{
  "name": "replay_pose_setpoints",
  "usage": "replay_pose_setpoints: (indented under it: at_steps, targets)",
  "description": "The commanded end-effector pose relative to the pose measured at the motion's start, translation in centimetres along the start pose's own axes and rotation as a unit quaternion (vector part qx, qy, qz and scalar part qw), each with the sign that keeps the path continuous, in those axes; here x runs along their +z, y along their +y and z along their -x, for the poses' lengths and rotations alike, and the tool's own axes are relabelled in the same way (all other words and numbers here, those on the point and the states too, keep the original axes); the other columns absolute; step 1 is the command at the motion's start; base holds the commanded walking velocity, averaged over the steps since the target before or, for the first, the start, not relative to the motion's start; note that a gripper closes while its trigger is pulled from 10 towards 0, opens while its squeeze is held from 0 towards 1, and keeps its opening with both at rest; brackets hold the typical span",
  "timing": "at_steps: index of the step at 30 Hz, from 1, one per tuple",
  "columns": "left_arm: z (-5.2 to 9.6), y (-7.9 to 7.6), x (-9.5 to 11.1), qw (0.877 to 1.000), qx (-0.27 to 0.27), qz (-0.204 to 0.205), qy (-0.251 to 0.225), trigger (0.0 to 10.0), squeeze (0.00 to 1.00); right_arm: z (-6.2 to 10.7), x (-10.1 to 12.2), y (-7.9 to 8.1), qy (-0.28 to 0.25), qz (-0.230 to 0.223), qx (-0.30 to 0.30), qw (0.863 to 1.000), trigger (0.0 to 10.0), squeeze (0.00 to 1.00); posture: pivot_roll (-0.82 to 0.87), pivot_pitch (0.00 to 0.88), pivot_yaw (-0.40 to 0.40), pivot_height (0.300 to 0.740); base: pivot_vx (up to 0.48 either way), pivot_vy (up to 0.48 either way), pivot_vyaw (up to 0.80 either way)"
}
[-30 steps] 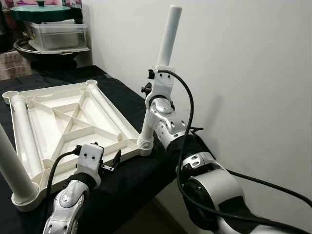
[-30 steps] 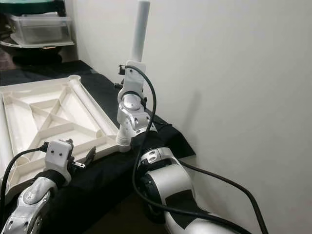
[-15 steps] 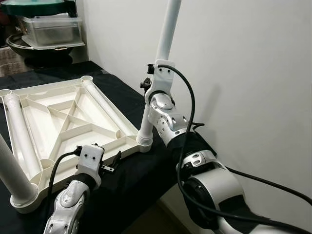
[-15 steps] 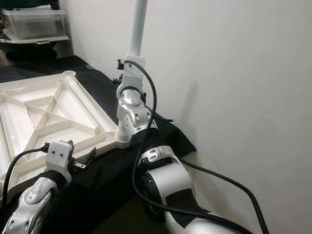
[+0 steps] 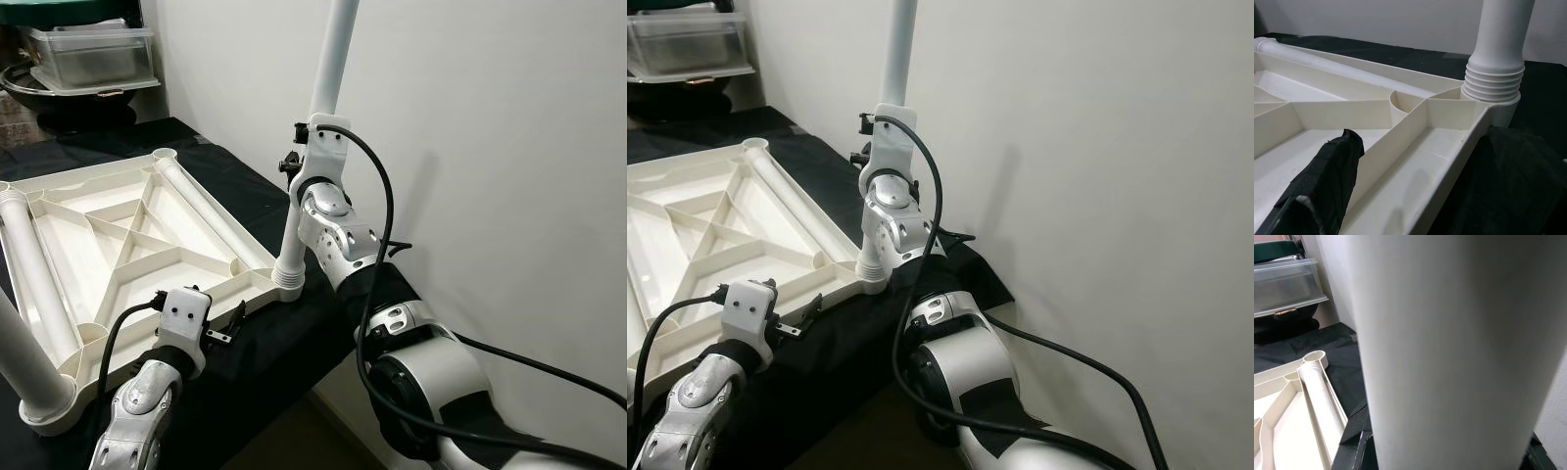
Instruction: Building children table
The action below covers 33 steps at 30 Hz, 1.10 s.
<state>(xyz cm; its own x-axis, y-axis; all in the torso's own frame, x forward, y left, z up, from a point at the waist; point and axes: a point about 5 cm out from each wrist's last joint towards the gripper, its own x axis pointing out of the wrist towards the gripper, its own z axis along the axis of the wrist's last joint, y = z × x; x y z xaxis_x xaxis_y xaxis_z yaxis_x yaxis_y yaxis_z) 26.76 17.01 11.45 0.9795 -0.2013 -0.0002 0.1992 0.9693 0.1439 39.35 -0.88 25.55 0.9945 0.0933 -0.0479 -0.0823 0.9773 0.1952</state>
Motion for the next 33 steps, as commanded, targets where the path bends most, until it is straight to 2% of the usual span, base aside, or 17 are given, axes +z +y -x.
replay_pose_setpoints:
  at_steps: [1,3,4,6,7,13,19,21,24,25,27,28,29,31,33]
  targets:
    - [-0.1,-0.3,-0.3,1.000,-0.008,-0.002,0.003,10.0,0.00,0.1,-2.6,-0.3,0.072,-0.021,-0.002,0.997,10.0,0.21,0.03,0.000,-0.155,0.740,0.000,0.000,0.00]
    - [-0.1,-0.4,-0.3,1.000,-0.008,-0.002,0.003,10.0,0.00,0.1,-2.6,-0.3,0.070,-0.022,-0.001,0.997,10.0,0.21,0.03,0.000,-0.155,0.740,0.000,0.000,0.00]
    - [-0.1,-0.4,-0.3,1.000,-0.008,-0.002,0.003,10.0,0.00,0.1,-2.5,-0.3,0.068,-0.023,0.000,0.997,10.0,0.87,0.02,0.000,-0.152,0.740,0.000,0.000,0.00]
    - [-0.1,-0.4,-0.3,1.000,-0.008,-0.002,0.003,10.0,0.00,0.1,-2.4,-0.3,0.067,-0.023,0.000,0.997,10.0,0.87,0.02,0.000,-0.152,0.740,0.000,0.000,0.00]
    - [-0.1,-0.3,-0.3,1.000,-0.008,-0.002,0.003,10.0,0.00,0.2,-2.2,-0.2,0.062,-0.027,0.004,0.998,10.0,1.00,0.02,0.000,-0.152,0.740,0.000,0.000,0.00]
    - [-0.1,-0.2,-0.3,1.000,-0.008,-0.003,0.003,10.0,0.00,0.4,-1.1,0.0,0.040,-0.041,0.025,0.998,10.0,1.00,0.03,0.000,-0.154,0.740,0.000,0.000,0.00]
    - [0.0,-0.1,-0.3,1.000,-0.007,-0.003,0.004,10.0,0.00,1.4,1.0,-0.5,0.008,-0.053,0.054,0.997,10.0,1.00,0.02,0.000,-0.146,0.740,0.000,0.000,0.00]
    - [0.0,-0.1,-0.3,1.000,-0.007,-0.003,0.004,10.0,0.00,1.4,1.0,-0.5,0.008,-0.053,0.054,0.997,10.0,1.00,0.02,0.000,-0.146,0.740,0.000,0.000,0.00]
    - [-0.2,-0.3,-0.2,1.000,-0.012,-0.001,0.002,10.0,0.00,2.1,2.6,-1.3,-0.011,-0.056,0.121,0.991,10.0,1.00,0.02,0.000,-0.138,0.740,0.000,0.000,0.00]
    - [-0.2,-0.3,-0.2,1.000,-0.012,-0.001,0.002,10.0,0.00,2.1,2.6,-1.3,-0.011,-0.056,0.121,0.991,10.0,1.00,0.02,0.000,-0.138,0.740,0.000,0.000,0.00]
    - [-0.3,-0.2,-0.2,1.000,-0.013,-0.001,0.001,10.0,0.00,2.5,3.3,-1.8,-0.020,-0.055,0.174,0.983,10.0,1.00,0.02,0.000,-0.136,0.740,0.000,0.000,0.00]
    - [-0.3,-0.2,-0.2,1.000,-0.013,-0.001,0.001,10.0,0.00,2.5,3.3,-1.8,-0.020,-0.055,0.174,0.983,10.0,1.00,0.02,0.000,-0.136,0.740,0.000,0.000,0.00]
    - [-0.3,-0.1,-0.1,1.000,-0.013,-0.002,0.001,10.0,0.00,2.9,3.5,-2.3,-0.016,-0.044,0.240,0.970,10.0,1.00,0.01,0.000,-0.131,0.740,0.000,0.000,0.00]
    - [-0.3,0.0,-0.2,1.000,-0.013,-0.003,0.001,10.0,0.00,3.2,3.5,-2.5,-0.011,-0.041,0.281,0.959,10.0,1.00,0.01,0.000,-0.131,0.740,0.000,0.000,0.00]
    - [-0.3,0.0,-0.2,1.000,-0.014,-0.003,0.002,10.0,0.00,3.3,3.3,-3.4,-0.003,-0.015,0.320,0.947,10.0,1.00,0.01,0.000,-0.130,0.740,0.000,0.000,0.00]
